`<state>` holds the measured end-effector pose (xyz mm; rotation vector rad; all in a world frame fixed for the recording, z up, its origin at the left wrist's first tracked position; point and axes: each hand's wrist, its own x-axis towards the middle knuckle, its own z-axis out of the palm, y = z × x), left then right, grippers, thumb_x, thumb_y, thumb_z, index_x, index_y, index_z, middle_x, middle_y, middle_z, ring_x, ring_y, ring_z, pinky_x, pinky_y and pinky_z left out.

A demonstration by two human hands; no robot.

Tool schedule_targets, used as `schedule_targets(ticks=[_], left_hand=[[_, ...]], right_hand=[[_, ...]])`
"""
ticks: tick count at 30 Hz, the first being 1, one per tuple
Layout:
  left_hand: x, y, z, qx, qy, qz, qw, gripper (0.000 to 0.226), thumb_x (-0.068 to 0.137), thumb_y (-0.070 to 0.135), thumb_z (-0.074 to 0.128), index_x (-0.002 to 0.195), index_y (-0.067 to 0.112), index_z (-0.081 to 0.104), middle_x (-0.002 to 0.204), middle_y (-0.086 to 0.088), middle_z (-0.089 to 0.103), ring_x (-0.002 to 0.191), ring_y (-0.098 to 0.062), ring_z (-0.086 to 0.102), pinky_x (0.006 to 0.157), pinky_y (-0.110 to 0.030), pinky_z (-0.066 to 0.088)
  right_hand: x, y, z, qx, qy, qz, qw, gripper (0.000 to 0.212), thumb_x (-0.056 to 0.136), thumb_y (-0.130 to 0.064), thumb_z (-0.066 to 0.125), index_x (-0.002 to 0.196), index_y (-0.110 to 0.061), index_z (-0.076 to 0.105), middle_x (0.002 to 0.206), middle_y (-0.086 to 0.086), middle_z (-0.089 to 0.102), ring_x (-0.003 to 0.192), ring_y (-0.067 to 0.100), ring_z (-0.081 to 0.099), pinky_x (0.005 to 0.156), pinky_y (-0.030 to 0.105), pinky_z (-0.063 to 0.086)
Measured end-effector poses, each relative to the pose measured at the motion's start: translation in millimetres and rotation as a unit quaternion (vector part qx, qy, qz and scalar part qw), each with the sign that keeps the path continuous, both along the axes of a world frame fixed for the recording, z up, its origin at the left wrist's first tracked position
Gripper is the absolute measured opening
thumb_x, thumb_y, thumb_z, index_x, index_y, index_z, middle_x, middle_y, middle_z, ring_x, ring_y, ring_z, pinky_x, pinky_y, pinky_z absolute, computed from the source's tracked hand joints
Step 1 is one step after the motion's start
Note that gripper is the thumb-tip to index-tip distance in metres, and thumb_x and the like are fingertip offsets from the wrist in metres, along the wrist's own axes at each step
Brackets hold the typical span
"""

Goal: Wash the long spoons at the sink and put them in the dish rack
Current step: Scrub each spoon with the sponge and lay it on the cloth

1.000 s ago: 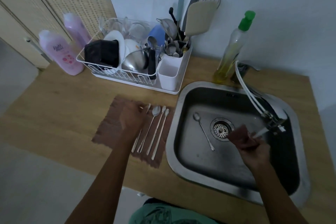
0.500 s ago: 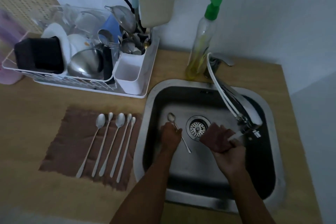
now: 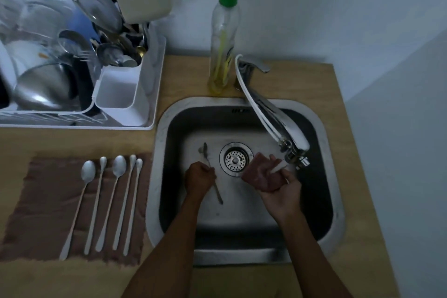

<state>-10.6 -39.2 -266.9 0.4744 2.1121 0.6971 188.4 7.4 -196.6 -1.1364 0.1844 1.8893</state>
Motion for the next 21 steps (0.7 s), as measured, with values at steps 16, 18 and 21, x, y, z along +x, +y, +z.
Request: schedule_targets(ticks=[16,18,21], left_hand=[[52,-35,100,0.216,-0.119,-0.143,0.958,0.011,0.088,0.014,0.069,0.083,0.006,0.074,0.069,-0.006,0.072,0.045,-0.021,0.063,0.044,-0.025,0.051],[57,-38,98,0.21,-0.074,-0.167,0.96,0.012,0.087,0.018,0.07,0.079,0.01,0.074,0.065,-0.001,0.072,0.043,-0.015,0.063,0.042,-0.024,0.049],[62,-41,98,0.208,-0.023,-0.171,0.963,0.016,0.088,0.025,0.069,0.077,0.014,0.073,0.06,0.0,0.07,0.042,-0.009,0.061,0.043,-0.024,0.05]], right_hand=[[-3,-15,8,0.019,-0.031,0.006,0.999,0.043,0.097,-0.032,0.045,0.13,-0.009,0.06,0.134,0.017,0.062,0.127,0.032,0.055,0.116,0.052,0.033],[-9,-14,9,0.013,-0.005,0.016,1.0,0.048,0.094,-0.028,0.057,0.137,-0.007,0.056,0.14,0.017,0.058,0.132,0.032,0.052,0.116,0.051,0.033],[-20,-9,10,0.055,-0.048,0.063,0.995,0.034,0.099,-0.023,0.052,0.127,-0.005,0.061,0.124,0.017,0.068,0.118,0.03,0.062,0.107,0.048,0.045]])
